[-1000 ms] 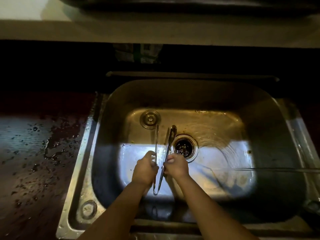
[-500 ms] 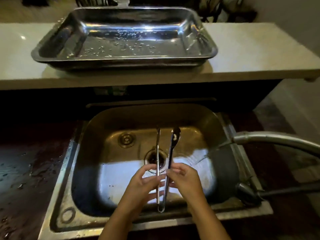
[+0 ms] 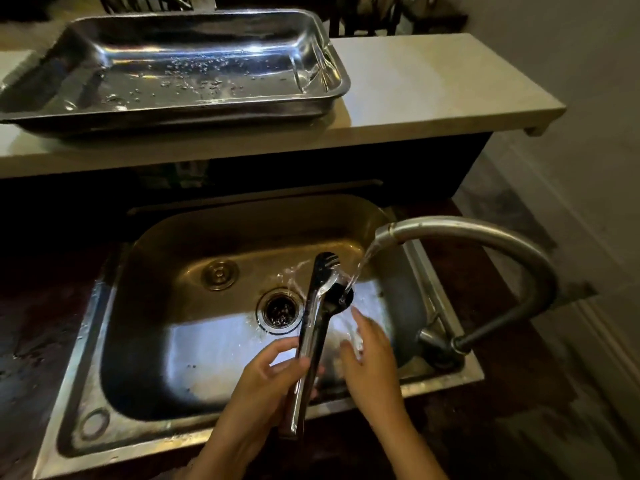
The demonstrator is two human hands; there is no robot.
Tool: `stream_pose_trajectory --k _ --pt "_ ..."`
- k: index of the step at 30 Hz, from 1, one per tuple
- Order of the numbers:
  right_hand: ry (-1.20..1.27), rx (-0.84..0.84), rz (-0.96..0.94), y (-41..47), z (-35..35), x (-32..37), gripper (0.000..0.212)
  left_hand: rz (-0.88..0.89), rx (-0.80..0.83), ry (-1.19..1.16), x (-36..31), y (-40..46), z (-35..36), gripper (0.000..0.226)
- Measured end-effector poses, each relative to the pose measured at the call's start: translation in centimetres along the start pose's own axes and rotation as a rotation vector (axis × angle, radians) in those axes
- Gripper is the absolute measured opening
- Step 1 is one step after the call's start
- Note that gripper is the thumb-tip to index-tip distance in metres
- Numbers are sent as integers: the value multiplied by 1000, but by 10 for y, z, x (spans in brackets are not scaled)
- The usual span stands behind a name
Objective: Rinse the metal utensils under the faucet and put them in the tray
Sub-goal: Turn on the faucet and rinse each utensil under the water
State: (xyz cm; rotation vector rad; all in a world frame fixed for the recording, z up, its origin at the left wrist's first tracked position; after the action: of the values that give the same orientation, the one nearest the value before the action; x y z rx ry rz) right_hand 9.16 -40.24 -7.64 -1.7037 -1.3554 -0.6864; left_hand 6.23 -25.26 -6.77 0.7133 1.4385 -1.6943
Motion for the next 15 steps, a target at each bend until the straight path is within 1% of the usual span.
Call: stream_pose_trajectory --k 2,4,5,7,10,12,15 --pt "-365 -3 -320 6 -5 2 55 13 -11 2 -3 -1 -1 15" --pt "-565 57 -574 17 -6 4 59 24 0 -1 -8 -2 -1 13" --pt "-622 70 -642 25 -8 5 61 31 14 -7 -11 -2 -2 16" --pt "-702 96 -627 46 -18 10 66 33 52 -18 -17 -2 -2 23" --pt "-785 105 -506 79 -36 13 69 44 79 -59 -21 1 -2 25" --pt "-802 87 -527 84 -37 13 65 53 92 -82 -24 3 0 28" --pt "-698 91 -614 69 -29 11 60 26 99 -109 -26 8 -1 27"
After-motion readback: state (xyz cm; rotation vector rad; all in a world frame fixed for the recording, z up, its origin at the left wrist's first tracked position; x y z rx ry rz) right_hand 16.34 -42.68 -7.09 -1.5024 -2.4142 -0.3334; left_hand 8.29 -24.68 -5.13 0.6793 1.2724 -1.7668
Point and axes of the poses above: each hand's wrist, its own y-axis towards the middle knuckle, its own z-axis out of the palm, x = y × z, the point moved 1 cm from there along y, towards the middle knuckle, and after that the axes turned 1 degree about y, right-handed, at the moved point
